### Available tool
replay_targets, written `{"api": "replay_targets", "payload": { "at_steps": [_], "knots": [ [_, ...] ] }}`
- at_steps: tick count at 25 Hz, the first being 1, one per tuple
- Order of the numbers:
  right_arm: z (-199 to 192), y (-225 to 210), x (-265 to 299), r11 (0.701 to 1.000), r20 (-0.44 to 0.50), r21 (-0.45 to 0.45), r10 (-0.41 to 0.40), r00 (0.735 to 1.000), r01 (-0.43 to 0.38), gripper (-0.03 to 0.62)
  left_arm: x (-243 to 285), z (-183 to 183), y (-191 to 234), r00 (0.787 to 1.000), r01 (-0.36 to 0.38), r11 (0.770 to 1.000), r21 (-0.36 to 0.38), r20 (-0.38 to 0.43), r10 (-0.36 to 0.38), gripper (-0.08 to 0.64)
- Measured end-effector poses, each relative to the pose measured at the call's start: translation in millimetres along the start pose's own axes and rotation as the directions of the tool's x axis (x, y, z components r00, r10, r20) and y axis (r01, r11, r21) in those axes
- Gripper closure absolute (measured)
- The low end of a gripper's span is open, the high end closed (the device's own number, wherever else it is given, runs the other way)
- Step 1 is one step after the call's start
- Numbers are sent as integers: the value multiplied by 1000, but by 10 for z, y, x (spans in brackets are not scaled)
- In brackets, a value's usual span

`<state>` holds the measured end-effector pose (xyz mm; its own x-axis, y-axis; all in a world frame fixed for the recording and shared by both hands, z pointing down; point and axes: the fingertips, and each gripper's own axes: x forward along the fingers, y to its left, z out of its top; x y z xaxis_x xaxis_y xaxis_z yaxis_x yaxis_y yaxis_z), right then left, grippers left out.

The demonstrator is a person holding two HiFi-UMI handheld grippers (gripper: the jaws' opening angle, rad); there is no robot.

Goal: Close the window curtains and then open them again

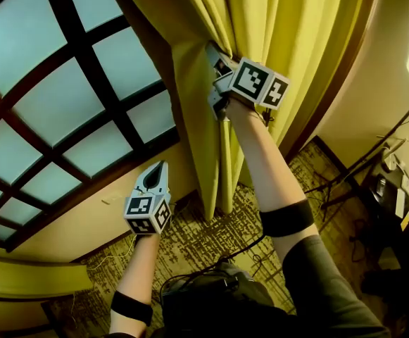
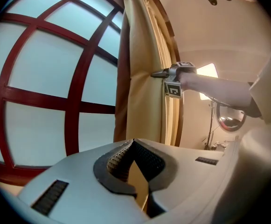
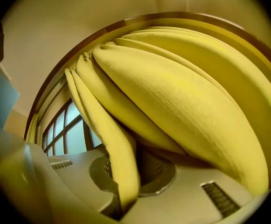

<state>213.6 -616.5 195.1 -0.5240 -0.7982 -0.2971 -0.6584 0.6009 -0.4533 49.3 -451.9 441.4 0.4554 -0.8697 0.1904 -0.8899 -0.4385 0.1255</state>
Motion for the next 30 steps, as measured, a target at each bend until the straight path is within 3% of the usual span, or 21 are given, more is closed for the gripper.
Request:
{"api": "replay_targets", "payload": {
  "at_steps": [9, 16, 23, 30],
  "knots": [
    [73, -107, 55, 998, -57, -4, 56, 997, -56, 554, 360, 175, -312, 1000, 15, 1000, 15, 20, -15, 557],
    [37, -96, 145, 997, -69, 6, 83, 994, -83, 554, 567, 704, -243, 997, 9, 999, 51, 78, -13, 557],
    [-45, -29, 201, 996, -71, 18, 85, 994, -83, 554, 805, 1250, -198, 984, 76, 992, 96, 155, -90, 557],
    [-79, -101, 224, 998, -48, 39, 57, 997, -55, 554, 910, 1463, -162, 971, 135, 987, 91, 187, -150, 557]
  ]
}}
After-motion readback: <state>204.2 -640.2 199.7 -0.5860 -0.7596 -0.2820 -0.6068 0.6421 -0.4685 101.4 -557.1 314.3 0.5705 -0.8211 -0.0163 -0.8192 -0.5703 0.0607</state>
